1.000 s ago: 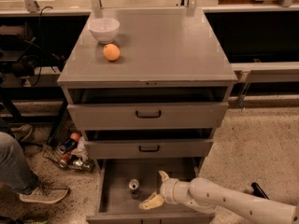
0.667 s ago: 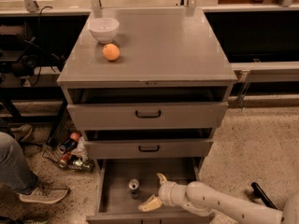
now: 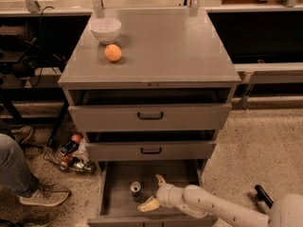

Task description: Pick redbull can from bottom drawer and place on counter

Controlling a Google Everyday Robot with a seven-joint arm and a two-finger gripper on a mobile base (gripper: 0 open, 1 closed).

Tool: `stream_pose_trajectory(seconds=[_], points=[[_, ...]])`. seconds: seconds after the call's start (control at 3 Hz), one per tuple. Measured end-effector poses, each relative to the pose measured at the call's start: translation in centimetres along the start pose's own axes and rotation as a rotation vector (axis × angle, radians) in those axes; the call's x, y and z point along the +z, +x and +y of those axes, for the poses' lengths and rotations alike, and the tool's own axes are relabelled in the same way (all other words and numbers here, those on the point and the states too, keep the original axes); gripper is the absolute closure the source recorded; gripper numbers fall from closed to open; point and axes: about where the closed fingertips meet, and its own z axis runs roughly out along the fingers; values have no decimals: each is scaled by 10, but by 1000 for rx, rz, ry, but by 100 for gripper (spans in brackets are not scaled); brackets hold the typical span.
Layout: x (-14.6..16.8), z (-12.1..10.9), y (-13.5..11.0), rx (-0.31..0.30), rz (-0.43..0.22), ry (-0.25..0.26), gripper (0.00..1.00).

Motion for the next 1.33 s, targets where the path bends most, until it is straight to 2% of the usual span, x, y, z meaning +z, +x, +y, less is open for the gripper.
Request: stream_pose_trajectory(seconds=[0.67, 1.33], points=[[39, -6, 8, -1, -17, -6, 0], [70, -8, 0, -5, -72, -33, 0]])
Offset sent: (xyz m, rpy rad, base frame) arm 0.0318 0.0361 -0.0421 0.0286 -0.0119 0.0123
